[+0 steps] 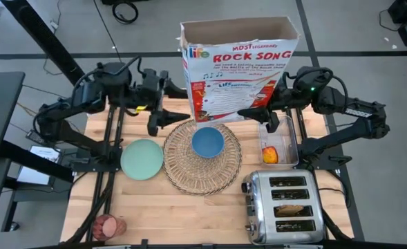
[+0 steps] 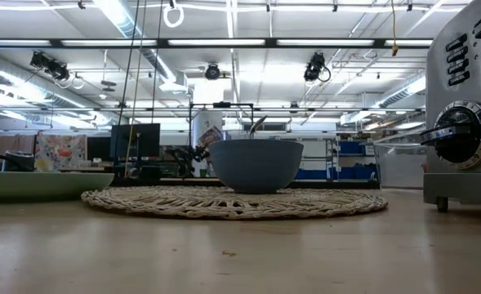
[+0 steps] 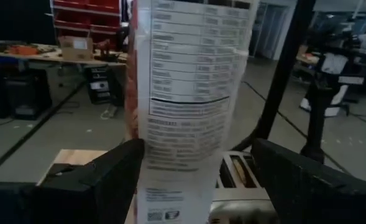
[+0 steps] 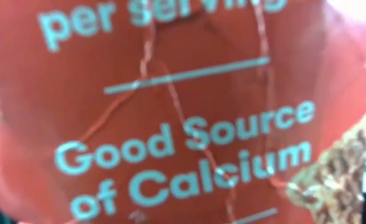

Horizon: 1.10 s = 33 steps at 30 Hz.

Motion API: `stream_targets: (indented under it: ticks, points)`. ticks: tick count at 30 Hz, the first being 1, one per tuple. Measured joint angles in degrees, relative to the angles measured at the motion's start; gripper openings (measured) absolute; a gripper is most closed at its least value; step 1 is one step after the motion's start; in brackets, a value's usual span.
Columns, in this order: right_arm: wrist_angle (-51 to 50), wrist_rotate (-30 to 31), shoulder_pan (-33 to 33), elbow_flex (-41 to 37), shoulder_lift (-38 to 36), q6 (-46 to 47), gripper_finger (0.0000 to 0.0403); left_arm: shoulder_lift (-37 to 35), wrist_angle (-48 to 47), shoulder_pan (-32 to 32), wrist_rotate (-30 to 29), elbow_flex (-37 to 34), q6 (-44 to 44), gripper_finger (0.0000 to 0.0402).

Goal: Arrange a breakfast setting
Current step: Pour the cereal into the bowl

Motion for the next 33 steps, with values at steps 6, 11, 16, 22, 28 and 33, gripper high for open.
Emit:
stream_targets:
  ticks: [6, 11, 16, 22, 28, 33]
  points:
    - [-0.82, 0.01, 0.0, 0.08, 0.37, -0.38, 0.0245, 2.8, 2.81, 0.68, 1.35, 0.06, -0.16, 0.0316]
    - [-1.99, -0.03, 0.02, -0.03, -0.35, -0.95, 0.0245, 2.88, 2.7, 0.96, 0.63, -0.06, 1.86, 0.0316]
    - [-2.03, 0.2, 0.0, -0.02, -0.44, -1.65, 0.0245, 3.58, 4.0, 1.51, 0.54, -0.01, 1.65, 0.0316]
    - [-2.16, 1.42, 0.02, -0.02, -0.35, -2.04, 0.0245, 5.35, 4.85, 1.51, 1.98, 0.04, 2.38, 0.0316]
    - [-1.57, 3.1, -0.02, -0.02, -0.35, -1.84, 0.0245, 6.1, 5.99, 1.51, 1.92, 0.08, 2.0, 0.0308]
    - [-1.04, 4.05, -0.02, -0.02, -0.37, -1.84, 0.0245, 6.3, 8.05, 2.21, 1.88, 0.08, 0.45, 0.0314]
